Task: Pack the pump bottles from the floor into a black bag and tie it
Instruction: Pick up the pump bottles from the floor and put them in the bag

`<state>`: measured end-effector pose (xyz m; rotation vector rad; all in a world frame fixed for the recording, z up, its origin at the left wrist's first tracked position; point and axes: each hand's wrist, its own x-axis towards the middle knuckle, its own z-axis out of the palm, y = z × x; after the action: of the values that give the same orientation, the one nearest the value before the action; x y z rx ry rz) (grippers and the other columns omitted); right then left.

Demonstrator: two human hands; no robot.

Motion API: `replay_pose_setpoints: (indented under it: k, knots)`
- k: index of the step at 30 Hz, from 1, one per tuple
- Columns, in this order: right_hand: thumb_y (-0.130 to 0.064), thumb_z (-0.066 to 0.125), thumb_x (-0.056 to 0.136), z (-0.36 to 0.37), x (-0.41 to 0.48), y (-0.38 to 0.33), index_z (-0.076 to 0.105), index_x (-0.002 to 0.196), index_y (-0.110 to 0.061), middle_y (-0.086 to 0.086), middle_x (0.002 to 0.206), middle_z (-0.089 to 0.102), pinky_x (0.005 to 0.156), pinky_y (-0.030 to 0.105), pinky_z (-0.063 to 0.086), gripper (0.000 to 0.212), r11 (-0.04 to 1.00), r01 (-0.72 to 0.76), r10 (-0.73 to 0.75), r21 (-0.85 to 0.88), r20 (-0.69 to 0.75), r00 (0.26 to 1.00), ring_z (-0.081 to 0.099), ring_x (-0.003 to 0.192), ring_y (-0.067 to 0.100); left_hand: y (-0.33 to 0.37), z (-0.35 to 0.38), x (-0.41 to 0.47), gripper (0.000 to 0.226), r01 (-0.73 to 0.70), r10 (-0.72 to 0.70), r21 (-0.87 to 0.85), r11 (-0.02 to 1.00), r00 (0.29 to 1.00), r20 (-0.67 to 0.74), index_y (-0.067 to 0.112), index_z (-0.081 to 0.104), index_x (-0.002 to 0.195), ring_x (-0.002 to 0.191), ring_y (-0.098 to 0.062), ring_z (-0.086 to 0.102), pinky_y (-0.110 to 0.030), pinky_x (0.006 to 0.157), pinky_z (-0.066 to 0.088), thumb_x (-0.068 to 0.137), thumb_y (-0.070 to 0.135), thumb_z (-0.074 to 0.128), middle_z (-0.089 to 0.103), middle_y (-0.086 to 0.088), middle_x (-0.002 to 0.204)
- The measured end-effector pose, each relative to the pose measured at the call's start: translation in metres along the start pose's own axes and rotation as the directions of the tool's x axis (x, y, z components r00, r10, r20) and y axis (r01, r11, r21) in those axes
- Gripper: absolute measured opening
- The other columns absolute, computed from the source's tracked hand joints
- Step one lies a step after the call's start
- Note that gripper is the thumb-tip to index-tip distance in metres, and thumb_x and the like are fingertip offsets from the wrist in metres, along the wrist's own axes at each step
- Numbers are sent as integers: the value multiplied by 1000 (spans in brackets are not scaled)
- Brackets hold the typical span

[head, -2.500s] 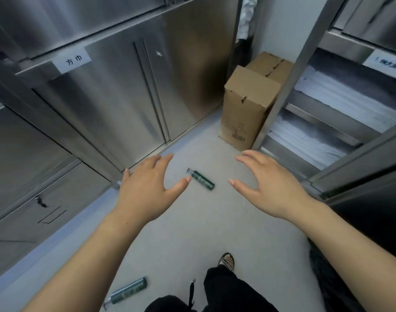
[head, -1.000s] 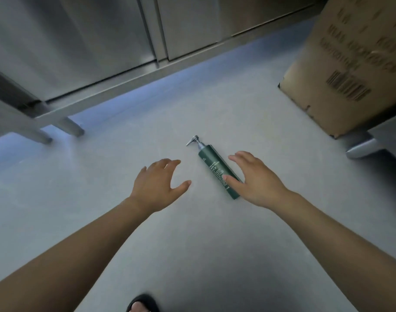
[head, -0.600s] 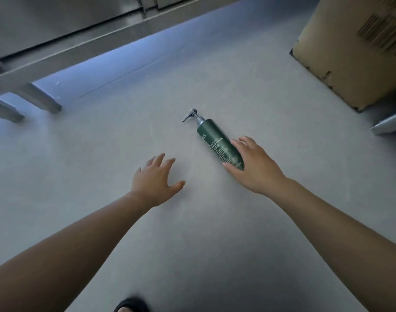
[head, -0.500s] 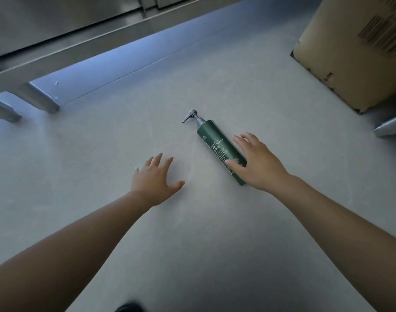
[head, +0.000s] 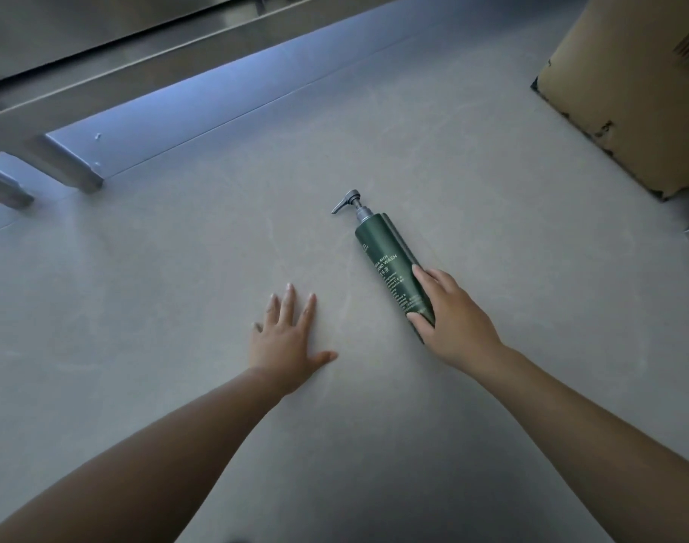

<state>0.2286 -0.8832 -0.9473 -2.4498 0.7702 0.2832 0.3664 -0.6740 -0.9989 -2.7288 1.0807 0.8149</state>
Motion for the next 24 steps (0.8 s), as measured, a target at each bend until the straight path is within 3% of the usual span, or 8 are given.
replay_pose_setpoints:
  k: [11, 16, 24]
  knots:
    - [-36, 62, 85, 4, 45, -26, 9, 149, -30, 7, 134, 40, 89, 42, 46, 83, 998, -50, 50, 24, -6, 999, 45, 115, 30, -14, -13, -5, 83, -53, 53, 42, 998, 999, 13, 33, -5, 148, 147, -24, -1, -45, 114, 23, 84, 71, 31, -11, -2, 160]
    - [-24, 56, 85, 5, 31, -22, 7, 149, -32, 11, 133, 40, 94, 41, 43, 81, 998, -50, 48, 42, 35, 998, 43, 113, 32, -26, -23, -18, 79, 23, -23, 28, 999, 1000, 15, 34, 0, 148, 146, -22, 8, -47, 113, 26, 85, 68, 32, 2, -1, 160]
    - [-30, 62, 81, 11, 6, -16, 9, 149, -34, 12, 119, 48, 88, 39, 46, 86, 999, -41, 39, 25, 57, 998, 48, 105, 31, -25, -39, -46, 75, 88, -87, 52, 995, 996, -15, 34, 4, 148, 146, -22, 12, -49, 112, 28, 87, 66, 33, 9, -1, 160]
